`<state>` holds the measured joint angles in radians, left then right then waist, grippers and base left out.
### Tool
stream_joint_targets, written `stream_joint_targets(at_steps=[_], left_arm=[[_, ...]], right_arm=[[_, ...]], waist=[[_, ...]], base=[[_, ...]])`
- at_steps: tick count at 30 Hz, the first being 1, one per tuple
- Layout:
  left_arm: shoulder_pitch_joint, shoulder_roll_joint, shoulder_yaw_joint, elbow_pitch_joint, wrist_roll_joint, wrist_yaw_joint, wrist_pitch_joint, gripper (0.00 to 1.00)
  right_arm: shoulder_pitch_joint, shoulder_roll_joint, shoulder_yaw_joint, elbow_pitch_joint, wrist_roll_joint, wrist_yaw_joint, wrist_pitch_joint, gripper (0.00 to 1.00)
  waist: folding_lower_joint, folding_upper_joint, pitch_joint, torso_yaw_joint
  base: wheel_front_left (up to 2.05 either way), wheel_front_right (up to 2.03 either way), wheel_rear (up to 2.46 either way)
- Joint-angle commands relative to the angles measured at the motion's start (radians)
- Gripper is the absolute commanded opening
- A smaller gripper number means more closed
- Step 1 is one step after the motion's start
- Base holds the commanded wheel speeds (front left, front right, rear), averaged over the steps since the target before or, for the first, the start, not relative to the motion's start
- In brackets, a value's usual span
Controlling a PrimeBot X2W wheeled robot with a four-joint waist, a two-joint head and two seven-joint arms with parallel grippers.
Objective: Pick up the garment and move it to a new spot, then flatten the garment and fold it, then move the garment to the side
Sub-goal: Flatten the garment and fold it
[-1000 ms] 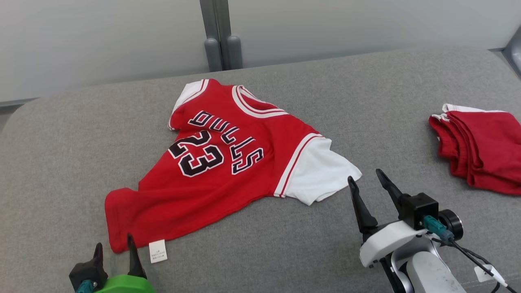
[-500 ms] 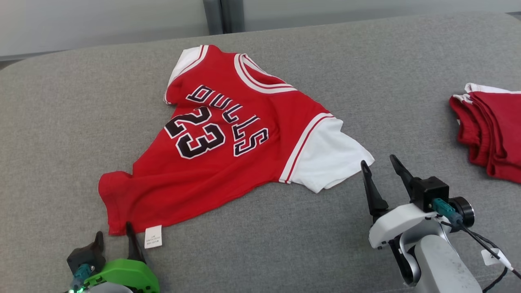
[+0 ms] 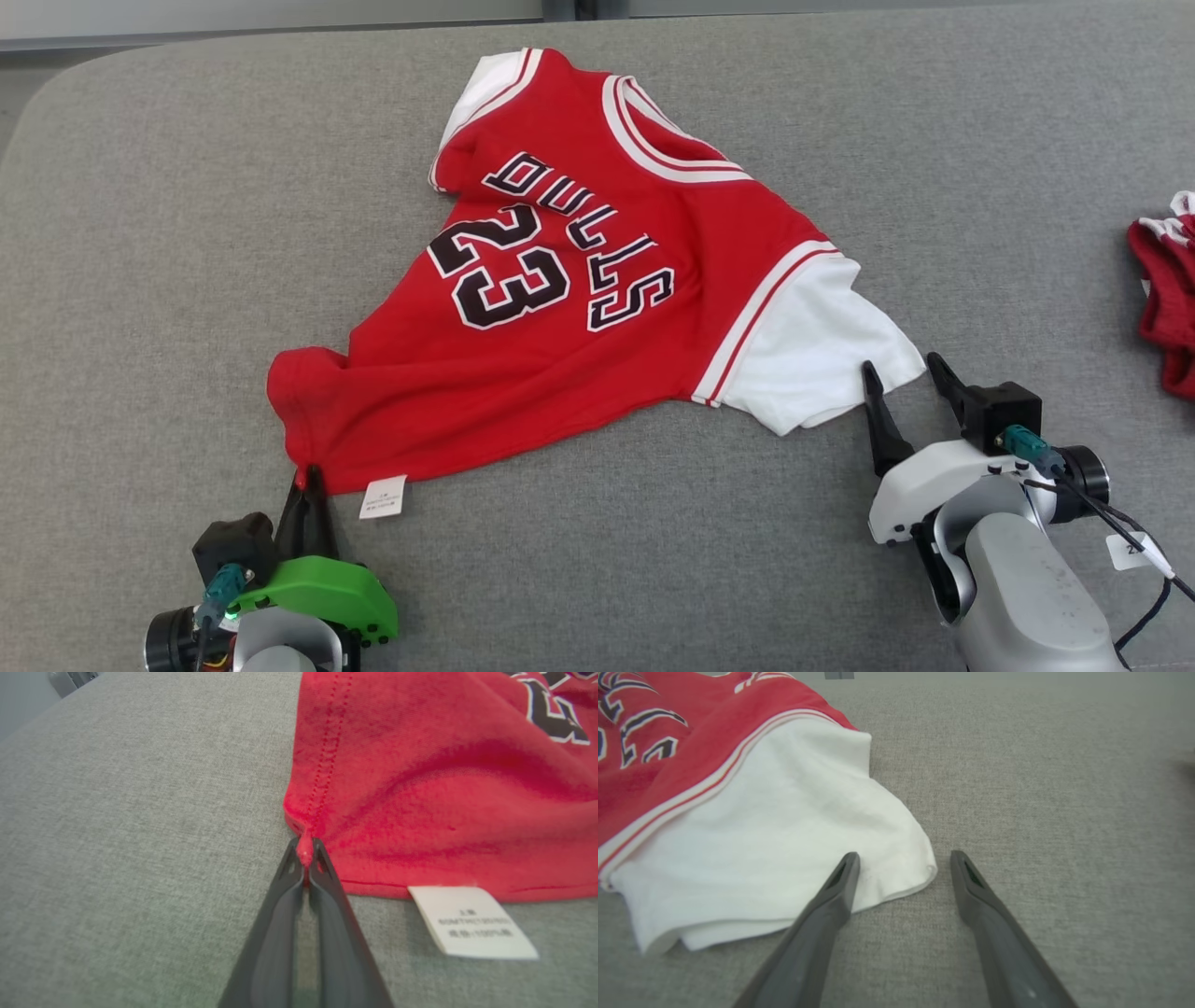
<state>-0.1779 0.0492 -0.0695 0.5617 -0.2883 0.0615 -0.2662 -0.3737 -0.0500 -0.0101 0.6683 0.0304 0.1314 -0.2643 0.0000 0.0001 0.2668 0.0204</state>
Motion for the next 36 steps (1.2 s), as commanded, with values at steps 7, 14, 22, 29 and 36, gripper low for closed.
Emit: stream_joint_targets(at_steps=[7, 14, 22, 29, 36], left_arm=[[0.016, 0.004, 0.001, -0.045, 0.02, -0.008, 0.003, 0.0], [0.026, 0.004, 0.034, -0.15, 0.041, -0.02, 0.002, 0.0], [-0.019, 0.005, 0.116, -0.301, 0.099, -0.056, 0.002, 0.0], [-0.137, 0.076, 0.188, -0.382, 0.17, -0.104, 0.002, 0.0], [-0.297, 0.168, 0.215, -0.422, 0.202, -0.132, 0.003, 0.0]], right_arm=[[-0.007, -0.001, 0.018, 0.045, 0.045, -0.001, 0.002, 0.0], [0.007, -0.002, 0.025, -0.063, 0.157, -0.001, 0.0, 0.0], [-0.031, -0.003, 0.032, -0.218, 0.267, -0.001, 0.0, 0.0], [-0.139, -0.029, 0.037, -0.354, 0.308, -0.001, 0.0, 0.0], [-0.306, -0.106, 0.073, -0.437, 0.311, -0.002, 0.0, 0.0]], waist=[[0.0, -0.0001, -0.012, 0.02], [0.0, -0.0001, -0.083, 0.003], [0.0, -0.0001, -0.18, -0.033], [0.0, -0.0001, -0.232, -0.086], [0.0, -0.0001, -0.23, -0.12]], base=[[0.0, 0.0, 0.0], [0.0, 0.0, 0.0], [0.0, 0.0, 0.0], [0.0, 0.0, 0.0], [0.0, 0.0, 0.0]])
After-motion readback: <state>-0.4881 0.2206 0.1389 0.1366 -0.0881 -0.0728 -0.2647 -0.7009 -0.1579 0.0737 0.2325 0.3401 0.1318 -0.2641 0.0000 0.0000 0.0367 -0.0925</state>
